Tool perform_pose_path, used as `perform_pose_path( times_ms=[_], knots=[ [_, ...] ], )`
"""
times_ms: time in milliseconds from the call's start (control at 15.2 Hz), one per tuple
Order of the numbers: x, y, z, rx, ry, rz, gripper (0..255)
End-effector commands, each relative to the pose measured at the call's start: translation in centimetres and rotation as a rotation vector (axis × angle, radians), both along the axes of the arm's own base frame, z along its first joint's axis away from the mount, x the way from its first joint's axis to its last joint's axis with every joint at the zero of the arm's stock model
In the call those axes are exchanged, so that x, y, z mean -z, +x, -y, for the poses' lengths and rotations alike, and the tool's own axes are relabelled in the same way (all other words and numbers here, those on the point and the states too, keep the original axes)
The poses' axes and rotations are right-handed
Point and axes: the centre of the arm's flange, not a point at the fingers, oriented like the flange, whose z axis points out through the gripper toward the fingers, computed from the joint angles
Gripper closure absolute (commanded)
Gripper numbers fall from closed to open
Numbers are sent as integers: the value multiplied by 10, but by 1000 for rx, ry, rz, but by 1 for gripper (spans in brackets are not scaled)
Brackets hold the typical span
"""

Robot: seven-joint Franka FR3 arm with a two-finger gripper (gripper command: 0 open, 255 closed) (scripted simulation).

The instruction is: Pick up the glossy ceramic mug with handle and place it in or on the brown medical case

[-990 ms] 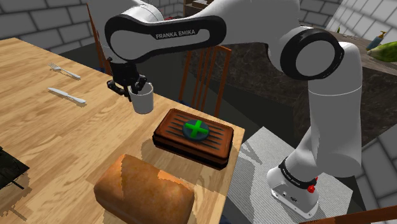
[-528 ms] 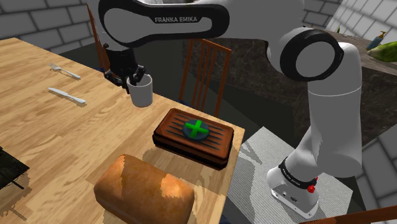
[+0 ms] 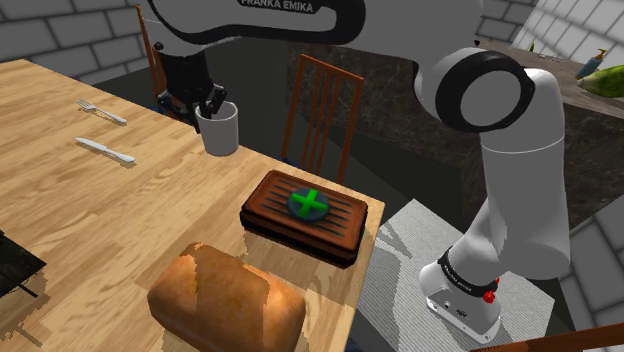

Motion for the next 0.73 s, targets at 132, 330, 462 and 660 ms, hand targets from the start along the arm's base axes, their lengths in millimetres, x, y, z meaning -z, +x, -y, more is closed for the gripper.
perform_pose_path(
  times_ms=[132, 330, 462, 660],
  knots=[
    [-8, -34, 22, 0, 0, 0, 255],
    [-12, -67, 43, 0, 0, 0, 255],
    [-15, -90, 56, 0, 0, 0, 255],
    [-19, -123, 77, 0, 0, 0, 255]
  ],
)
